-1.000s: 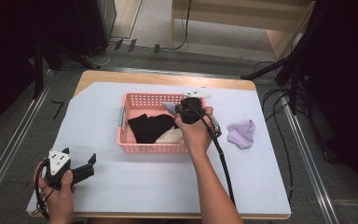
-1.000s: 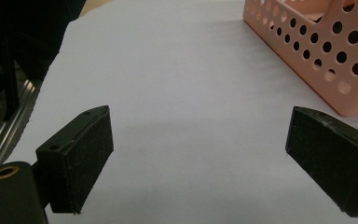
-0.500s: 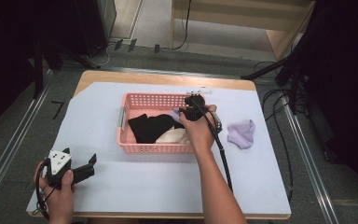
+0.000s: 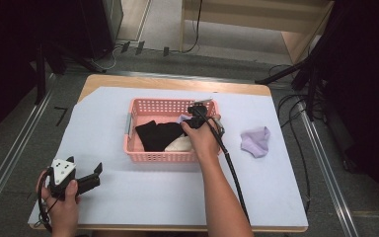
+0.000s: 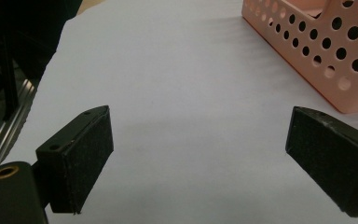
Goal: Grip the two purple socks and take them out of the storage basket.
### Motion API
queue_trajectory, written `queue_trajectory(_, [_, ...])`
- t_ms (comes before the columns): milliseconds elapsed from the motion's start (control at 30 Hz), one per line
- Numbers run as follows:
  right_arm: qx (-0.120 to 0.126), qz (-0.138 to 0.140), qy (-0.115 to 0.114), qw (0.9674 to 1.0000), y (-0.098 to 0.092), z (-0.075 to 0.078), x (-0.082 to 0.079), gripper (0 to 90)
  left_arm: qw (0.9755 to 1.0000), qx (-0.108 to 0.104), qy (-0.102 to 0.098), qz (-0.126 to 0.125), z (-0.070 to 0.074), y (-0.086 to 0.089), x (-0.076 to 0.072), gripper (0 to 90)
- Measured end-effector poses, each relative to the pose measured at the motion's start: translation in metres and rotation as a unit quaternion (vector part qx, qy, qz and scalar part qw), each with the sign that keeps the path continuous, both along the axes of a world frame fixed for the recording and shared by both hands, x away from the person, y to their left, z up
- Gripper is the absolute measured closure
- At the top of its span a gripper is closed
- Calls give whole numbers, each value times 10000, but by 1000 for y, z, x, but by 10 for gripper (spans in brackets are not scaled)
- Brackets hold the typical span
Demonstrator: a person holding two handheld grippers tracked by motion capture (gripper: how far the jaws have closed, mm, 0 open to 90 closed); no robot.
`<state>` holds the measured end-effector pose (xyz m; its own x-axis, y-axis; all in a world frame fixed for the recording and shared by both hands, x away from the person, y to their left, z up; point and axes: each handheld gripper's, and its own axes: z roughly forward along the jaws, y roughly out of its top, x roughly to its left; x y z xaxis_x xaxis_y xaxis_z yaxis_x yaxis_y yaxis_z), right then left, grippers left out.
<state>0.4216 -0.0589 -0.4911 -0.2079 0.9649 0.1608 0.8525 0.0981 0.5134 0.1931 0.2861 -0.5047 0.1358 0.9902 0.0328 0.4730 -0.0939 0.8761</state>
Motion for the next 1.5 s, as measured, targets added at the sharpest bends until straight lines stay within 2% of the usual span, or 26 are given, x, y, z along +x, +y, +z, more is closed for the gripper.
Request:
queue_trajectory(67, [55, 7, 26, 10000, -1, 1, 1, 488, 10000, 14, 22, 3, 0, 0, 0, 83])
queue_trajectory(133, [124, 51, 99, 9999, -5, 4, 0, 647, 10000, 28, 32, 7, 0, 0, 0, 83])
queue_trajectory(200, [55, 98, -34, 9999, -7, 8, -1, 762, 10000, 27, 44, -5, 0, 0, 0, 83])
queue_trajectory(267, [36, 135, -136, 9998, -7, 12, -3, 798, 10000, 16, 29, 0, 0, 0, 0, 83])
queue_trajectory(367, [232, 257, -477, 9983, -8, 20, -8, 817, 10000, 18, 28, -8, 0, 0, 0, 83])
queue_trajectory(500, [584, 208, -810, 9948, -13, 30, -13, 819, 10000, -1, 28, -1, 0, 0, 0, 83])
queue_trajectory(700, [831, 204, -1468, 9855, -24, 44, -19, 817, 10000, 21, 31, -9, 0, 0, 0, 83])
queue_trajectory(867, [1015, 212, -1708, 9798, -29, 54, -22, 809, 10000, 31, 31, -2, 0, 0, 0, 83])
queue_trajectory(1100, [1141, 196, -2057, 9717, -34, 66, -28, 807, 10000, 31, 29, -2, 0, 0, 0, 83])
queue_trajectory(1200, [1082, 172, -2234, 9685, -37, 70, -31, 813, 10000, 33, 31, -4, 0, 0, 0, 83])
queue_trajectory(1300, [1092, 161, -2437, 9636, -44, 73, -34, 817, 10000, 29, 29, -3, 0, 0, 0, 83])
queue_trajectory(1500, [1093, 64, -2726, 9559, -62, 79, -41, 821, 10000, 48, 11, -1, 0, -1, 0, 83])
